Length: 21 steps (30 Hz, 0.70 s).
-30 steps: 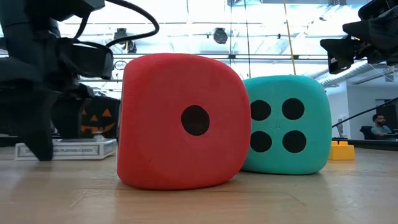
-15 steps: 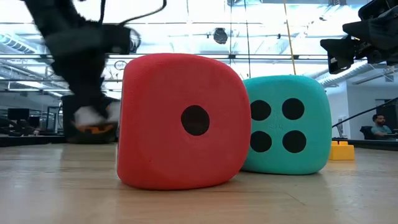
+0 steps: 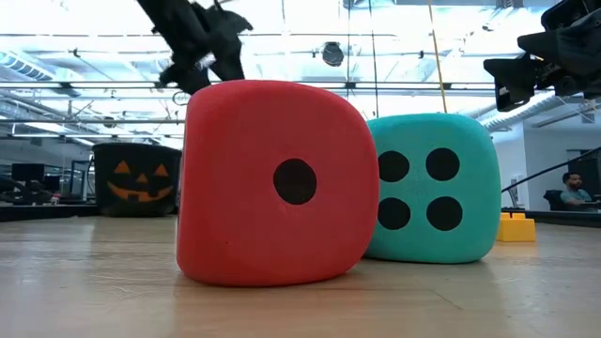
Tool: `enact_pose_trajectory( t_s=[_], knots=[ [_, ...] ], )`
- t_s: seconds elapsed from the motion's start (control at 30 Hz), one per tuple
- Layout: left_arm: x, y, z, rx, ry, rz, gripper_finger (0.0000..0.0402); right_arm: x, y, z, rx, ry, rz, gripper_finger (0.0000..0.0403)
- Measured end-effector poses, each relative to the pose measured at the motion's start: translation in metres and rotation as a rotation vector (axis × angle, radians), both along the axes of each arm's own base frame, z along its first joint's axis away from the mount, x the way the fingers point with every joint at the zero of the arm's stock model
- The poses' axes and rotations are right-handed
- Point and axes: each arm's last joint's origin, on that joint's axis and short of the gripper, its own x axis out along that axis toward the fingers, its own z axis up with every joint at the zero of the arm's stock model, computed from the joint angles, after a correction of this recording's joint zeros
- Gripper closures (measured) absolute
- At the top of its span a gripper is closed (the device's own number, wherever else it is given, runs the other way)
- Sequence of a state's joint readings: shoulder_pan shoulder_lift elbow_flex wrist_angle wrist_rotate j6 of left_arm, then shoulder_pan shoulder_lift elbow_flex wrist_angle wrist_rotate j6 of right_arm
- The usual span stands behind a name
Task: Pick & Place Toys
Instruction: Put the playing card box into the black bin
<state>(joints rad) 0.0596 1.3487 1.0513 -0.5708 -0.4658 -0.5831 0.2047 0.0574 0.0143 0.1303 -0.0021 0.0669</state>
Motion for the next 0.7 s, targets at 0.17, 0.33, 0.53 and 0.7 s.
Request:
enact_pose_trajectory(
  t_s=[0.17, 0.33, 0.53, 0.7],
  knots=[
    [-0.004, 0.046, -0.004, 0.001, 0.036, 0.104, 0.0098, 0.0, 0.0, 0.0, 0.0, -0.001, -0.001, 0.0216],
    [-0.013, 0.074, -0.004, -0.014, 0.046, 0.148, 0.0098, 0.0, 0.0, 0.0, 0.0, -0.001, -0.001, 0.0216],
    [-0.013, 0.093, -0.013, -0.016, 0.04, 0.207, 0.0098, 0.0, 0.0, 0.0, 0.0, 0.0, 0.0, 0.0216],
    [0.002, 0.1, -0.04, -0.021, 0.096, 0.22, 0.0098, 0.0, 0.0, 0.0, 0.0, -0.001, 0.0, 0.0215]
  ],
)
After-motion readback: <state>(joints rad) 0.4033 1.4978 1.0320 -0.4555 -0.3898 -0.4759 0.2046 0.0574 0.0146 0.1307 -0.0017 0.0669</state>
